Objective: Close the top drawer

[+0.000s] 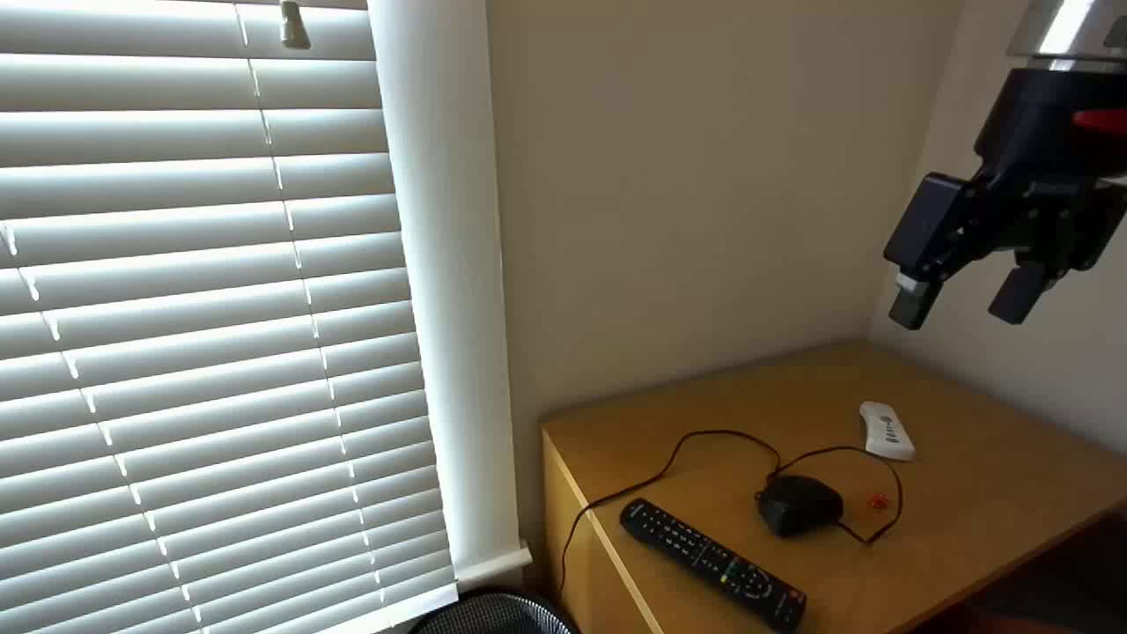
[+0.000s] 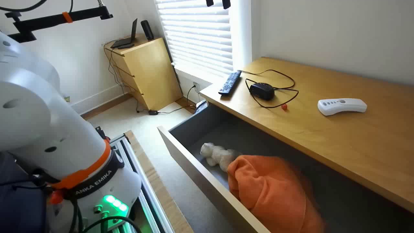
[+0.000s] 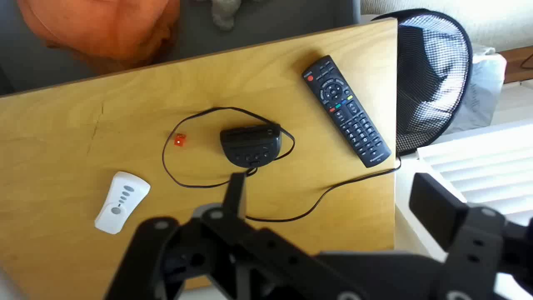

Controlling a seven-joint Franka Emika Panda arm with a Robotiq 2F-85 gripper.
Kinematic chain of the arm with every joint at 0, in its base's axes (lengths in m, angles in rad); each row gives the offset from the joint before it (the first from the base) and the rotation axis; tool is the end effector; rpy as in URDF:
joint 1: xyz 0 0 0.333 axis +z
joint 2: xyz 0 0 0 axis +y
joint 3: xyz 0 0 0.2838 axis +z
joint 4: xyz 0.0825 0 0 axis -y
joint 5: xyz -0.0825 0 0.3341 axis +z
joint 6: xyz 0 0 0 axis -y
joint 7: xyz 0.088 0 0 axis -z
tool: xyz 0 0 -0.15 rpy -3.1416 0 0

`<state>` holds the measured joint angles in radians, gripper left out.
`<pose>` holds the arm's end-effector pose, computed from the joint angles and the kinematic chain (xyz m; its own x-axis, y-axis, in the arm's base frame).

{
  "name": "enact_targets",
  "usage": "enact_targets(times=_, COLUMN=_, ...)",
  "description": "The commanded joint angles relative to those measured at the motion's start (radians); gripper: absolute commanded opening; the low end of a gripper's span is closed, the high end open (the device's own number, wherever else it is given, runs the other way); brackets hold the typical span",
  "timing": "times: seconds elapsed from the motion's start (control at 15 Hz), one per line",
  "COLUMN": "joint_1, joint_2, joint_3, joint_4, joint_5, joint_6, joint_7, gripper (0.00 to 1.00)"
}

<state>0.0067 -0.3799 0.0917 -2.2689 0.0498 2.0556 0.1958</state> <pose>0.4238 0.0482 0.4669 0.9797 -0.1224 0.1588 -0.1167 -0.9921 -0.0451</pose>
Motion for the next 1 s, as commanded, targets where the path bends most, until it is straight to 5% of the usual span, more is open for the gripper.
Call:
enact_targets(times=0.0, joint_1=0.006, joint_2=0.001, joint_3=-0.006, joint_4=0.001, joint_5=-0.003, joint_6=-0.002, joint_7=0.002, gripper=1.00)
enact_targets(times=0.6, joint_1=0.006, joint_2=0.001, joint_3=-0.006, joint_4=0.001, joint_5=-0.003, joint_6=-0.002, joint_7=0.002, gripper=1.00)
enact_targets(times=0.93, joint_1=-0.044, joint_2=0.011, joint_3=-0.081, joint_4=-0.059, joint_5=-0.011, joint_6=0.059, joint_7=-0.046, gripper=1.00)
